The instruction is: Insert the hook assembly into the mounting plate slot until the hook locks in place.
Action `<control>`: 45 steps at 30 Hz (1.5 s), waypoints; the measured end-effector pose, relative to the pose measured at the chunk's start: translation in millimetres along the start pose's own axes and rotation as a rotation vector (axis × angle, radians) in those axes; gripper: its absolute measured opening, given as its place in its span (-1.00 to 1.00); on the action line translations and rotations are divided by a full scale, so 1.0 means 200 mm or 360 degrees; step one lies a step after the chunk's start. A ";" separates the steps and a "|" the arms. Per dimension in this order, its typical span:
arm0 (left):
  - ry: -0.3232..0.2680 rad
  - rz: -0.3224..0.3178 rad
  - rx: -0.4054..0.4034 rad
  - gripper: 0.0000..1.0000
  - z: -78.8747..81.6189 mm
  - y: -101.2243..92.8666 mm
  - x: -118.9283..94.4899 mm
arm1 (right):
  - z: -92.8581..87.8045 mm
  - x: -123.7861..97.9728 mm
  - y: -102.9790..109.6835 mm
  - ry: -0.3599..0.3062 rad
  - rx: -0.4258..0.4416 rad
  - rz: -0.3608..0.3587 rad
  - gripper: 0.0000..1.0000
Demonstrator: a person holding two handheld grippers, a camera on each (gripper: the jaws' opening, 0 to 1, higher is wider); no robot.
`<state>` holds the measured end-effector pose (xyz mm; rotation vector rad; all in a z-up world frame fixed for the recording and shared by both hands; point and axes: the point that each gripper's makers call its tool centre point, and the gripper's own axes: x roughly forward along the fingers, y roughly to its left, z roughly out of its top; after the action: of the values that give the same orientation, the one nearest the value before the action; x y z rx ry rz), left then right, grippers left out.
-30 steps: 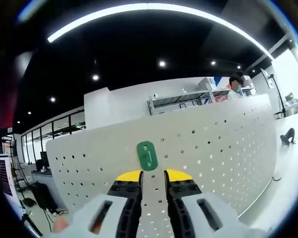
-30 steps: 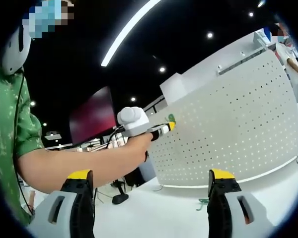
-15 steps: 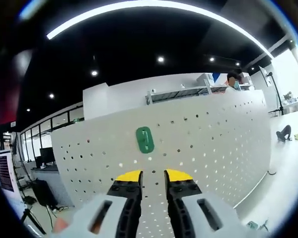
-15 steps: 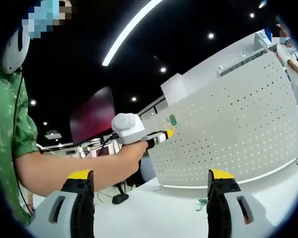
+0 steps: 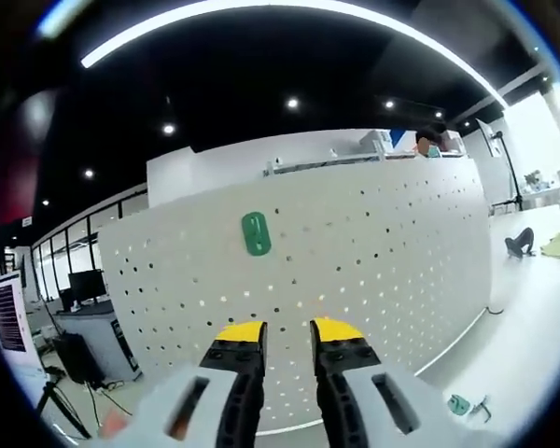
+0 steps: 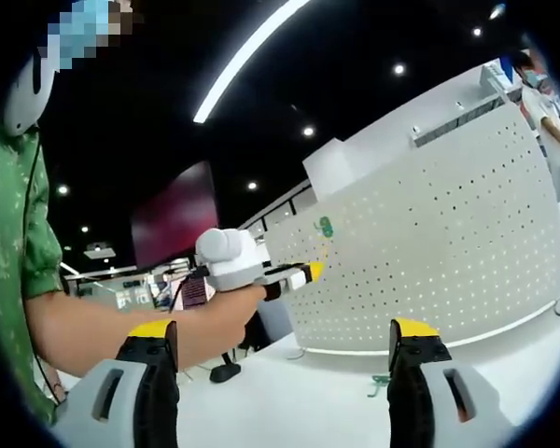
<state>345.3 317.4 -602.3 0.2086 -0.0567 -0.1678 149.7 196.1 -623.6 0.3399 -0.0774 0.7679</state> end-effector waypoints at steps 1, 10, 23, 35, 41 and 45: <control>0.0009 -0.0009 -0.0005 -0.61 -0.01 -0.01 -0.02 | 0.00 0.00 0.00 0.0000 0.0001 0.0001 0.91; 0.0043 -0.0070 0.0007 -0.62 -0.05 -0.07 -0.14 | 0.00 0.00 0.02 0.0013 -0.0023 0.0009 0.89; 0.0091 -0.0150 0.0006 -0.62 -0.11 -0.15 -0.31 | 0.00 -0.01 0.04 0.0012 -0.0050 0.0015 0.88; 0.0133 -0.0256 0.0023 -0.62 -0.15 -0.25 -0.48 | 0.01 -0.02 0.05 0.0017 -0.0073 0.0016 0.86; 0.0164 -0.0312 0.0029 -0.62 -0.18 -0.30 -0.58 | 0.01 -0.03 0.04 0.0014 -0.0080 0.0004 0.85; 0.0175 -0.0346 0.0028 -0.63 -0.19 -0.33 -0.63 | 0.01 -0.03 0.04 0.0017 -0.0079 0.0002 0.83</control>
<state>213.5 282.7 -657.6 0.2411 0.0739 -0.3720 140.2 197.7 -620.5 0.2886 -0.0866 0.7678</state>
